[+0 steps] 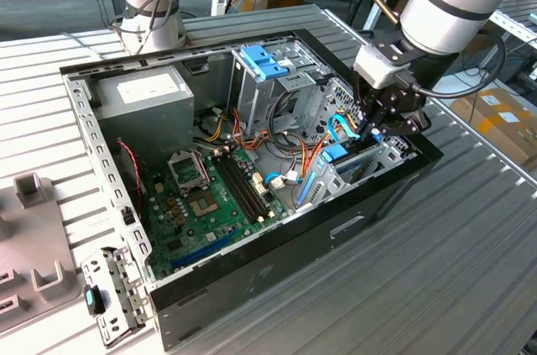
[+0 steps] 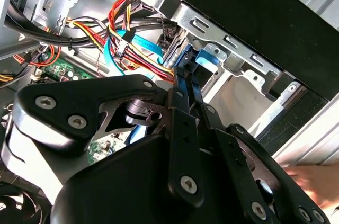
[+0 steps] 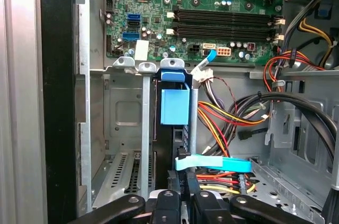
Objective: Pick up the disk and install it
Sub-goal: 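Insert the second disk wire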
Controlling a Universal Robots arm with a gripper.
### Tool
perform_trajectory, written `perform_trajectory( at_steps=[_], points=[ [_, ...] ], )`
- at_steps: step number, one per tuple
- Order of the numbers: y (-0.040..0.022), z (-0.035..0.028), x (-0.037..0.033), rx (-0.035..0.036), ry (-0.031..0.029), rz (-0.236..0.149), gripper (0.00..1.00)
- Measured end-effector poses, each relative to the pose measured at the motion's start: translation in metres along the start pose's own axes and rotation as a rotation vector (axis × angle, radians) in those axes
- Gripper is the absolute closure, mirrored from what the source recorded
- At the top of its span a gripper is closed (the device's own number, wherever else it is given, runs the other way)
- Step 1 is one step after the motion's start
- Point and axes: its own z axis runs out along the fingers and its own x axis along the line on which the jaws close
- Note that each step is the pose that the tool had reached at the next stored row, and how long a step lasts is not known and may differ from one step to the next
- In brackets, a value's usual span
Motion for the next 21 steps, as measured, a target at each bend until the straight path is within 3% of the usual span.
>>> perform_trajectory(
  at_steps=[3,4,9,16,21],
  points=[
    [-0.0001,-0.0006,0.0000,-0.0002,0.0016,0.000,0.76],
    [0.0000,-0.0007,0.0000,-0.0002,0.0016,0.000,0.70],
    [-0.0003,-0.0036,-0.0002,-0.0001,0.0016,0.000,0.70],
    [-0.0015,-0.0193,-0.0013,-0.0001,0.0017,0.000,0.70],
    [-0.0016,-0.0205,-0.0014,-0.0001,0.0016,0.000,0.70]
  ],
)
